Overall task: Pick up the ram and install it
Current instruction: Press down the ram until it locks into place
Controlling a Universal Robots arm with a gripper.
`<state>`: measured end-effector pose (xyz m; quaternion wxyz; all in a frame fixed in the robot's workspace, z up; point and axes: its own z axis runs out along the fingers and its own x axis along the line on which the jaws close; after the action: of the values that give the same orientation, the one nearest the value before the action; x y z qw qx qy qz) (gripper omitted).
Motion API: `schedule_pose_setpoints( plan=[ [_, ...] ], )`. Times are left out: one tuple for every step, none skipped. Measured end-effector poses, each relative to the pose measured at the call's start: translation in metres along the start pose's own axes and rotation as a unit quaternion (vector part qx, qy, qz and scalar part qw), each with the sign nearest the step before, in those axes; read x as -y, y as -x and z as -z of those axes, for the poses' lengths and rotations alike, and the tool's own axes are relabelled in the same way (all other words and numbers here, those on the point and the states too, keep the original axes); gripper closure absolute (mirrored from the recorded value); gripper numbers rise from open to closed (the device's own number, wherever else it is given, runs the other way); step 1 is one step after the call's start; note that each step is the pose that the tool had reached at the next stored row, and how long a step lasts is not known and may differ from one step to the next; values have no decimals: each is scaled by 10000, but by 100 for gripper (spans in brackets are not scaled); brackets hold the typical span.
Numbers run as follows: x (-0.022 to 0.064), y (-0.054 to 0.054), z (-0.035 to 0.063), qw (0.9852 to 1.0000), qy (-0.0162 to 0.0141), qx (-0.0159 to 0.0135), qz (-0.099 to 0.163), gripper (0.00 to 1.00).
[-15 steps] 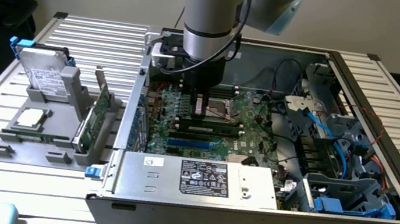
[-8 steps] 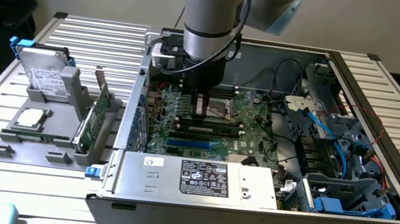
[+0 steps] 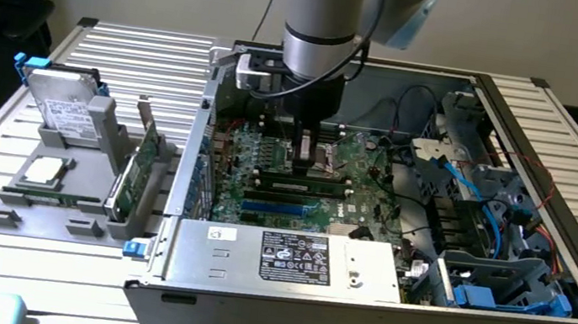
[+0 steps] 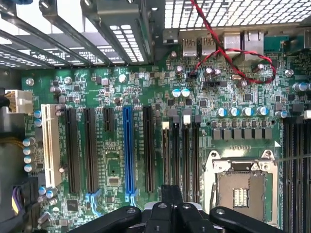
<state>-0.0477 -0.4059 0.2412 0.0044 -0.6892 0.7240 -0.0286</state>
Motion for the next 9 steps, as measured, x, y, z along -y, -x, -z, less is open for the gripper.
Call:
schedule_pose_setpoints(
  plan=[
    [22, 0, 7, 10000, 0, 1, 0, 89],
    [42, 0, 14, 10000, 0, 0, 0, 89],
    [65, -1, 20, 10000, 0, 0, 0, 89],
    [81, -1, 22, 10000, 0, 1, 0, 89],
    [92, -2, 22, 10000, -1, 2, 0, 89],
    [95, -4, 23, 10000, 0, 1, 0, 89],
    [95, -6, 24, 10000, 0, 0, 0, 89],
    [95, -6, 24, 10000, 0, 0, 0, 89],
    [95, -6, 24, 10000, 0, 0, 0, 89]
  ],
)
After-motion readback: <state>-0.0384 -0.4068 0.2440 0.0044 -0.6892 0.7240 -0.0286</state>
